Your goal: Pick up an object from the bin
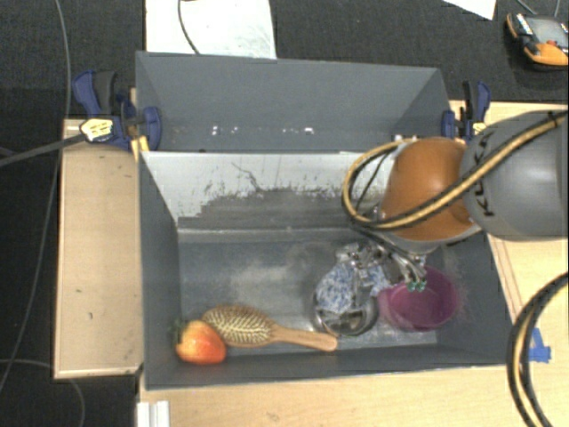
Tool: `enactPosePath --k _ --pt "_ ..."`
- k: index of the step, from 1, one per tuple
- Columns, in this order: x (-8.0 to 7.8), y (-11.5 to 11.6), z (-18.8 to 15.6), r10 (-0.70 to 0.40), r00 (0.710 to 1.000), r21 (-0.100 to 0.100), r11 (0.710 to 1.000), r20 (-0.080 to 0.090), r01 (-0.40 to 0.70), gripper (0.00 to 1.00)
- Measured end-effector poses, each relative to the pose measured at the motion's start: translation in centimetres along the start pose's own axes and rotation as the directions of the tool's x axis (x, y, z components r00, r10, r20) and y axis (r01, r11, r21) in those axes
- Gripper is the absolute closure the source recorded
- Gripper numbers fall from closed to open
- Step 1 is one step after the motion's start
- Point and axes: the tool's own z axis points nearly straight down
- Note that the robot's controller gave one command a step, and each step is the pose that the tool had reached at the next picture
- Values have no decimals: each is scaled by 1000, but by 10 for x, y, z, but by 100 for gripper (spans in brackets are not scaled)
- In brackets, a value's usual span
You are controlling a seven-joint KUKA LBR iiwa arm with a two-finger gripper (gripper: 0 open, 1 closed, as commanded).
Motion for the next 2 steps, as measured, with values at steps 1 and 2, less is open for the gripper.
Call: enactPosePath --k 1,2 --pt "0 0 -1 1 1000 0 1000 0 -1 100" --pt "2 0 -12 2 1000 -1 1000 -3 -2 100"
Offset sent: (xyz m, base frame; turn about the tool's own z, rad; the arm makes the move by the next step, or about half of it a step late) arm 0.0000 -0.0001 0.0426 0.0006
